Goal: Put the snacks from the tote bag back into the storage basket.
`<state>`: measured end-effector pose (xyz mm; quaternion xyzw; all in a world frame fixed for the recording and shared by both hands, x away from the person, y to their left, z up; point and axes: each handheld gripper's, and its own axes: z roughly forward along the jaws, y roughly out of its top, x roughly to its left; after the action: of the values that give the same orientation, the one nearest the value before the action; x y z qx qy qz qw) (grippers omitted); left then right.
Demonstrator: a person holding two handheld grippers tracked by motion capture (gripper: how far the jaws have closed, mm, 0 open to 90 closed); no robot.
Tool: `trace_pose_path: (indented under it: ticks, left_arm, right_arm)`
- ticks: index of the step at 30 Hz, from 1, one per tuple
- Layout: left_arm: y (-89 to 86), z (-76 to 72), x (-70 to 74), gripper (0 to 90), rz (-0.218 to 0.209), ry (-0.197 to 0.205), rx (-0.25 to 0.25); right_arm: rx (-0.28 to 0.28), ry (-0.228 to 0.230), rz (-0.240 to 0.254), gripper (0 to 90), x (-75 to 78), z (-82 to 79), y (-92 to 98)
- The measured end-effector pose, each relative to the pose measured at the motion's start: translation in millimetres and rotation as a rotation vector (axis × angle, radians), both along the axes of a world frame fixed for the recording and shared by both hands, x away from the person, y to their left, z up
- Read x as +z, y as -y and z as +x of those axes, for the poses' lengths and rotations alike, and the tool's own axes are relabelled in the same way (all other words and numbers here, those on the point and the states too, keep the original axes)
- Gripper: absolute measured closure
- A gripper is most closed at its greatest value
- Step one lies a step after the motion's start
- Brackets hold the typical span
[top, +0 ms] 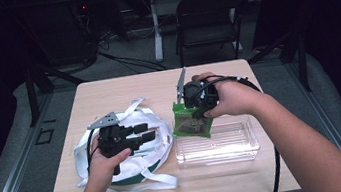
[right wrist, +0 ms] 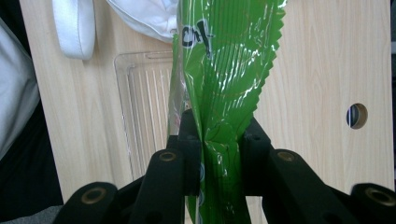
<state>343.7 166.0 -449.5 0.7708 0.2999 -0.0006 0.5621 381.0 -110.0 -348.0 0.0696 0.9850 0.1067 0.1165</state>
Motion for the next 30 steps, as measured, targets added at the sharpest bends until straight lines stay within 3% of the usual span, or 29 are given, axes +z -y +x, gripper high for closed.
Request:
trace_pose_path:
  ticks: [7, 30]
  left_arm:
    - [-2.6, 2.9, -3.3, 49.2, 0.003, -0.01, 0.016]
    - [-11.3, 10.3, -10.5, 49.6, 0.022, -0.028, 0.065]
  right_arm:
    - [-0.02, 0.007, -0.018, 74.9, -2.0, 4.5, 6.3]
    - [-0.031, 0.037, -0.088, 74.9, -31.4, 17.6, 11.0]
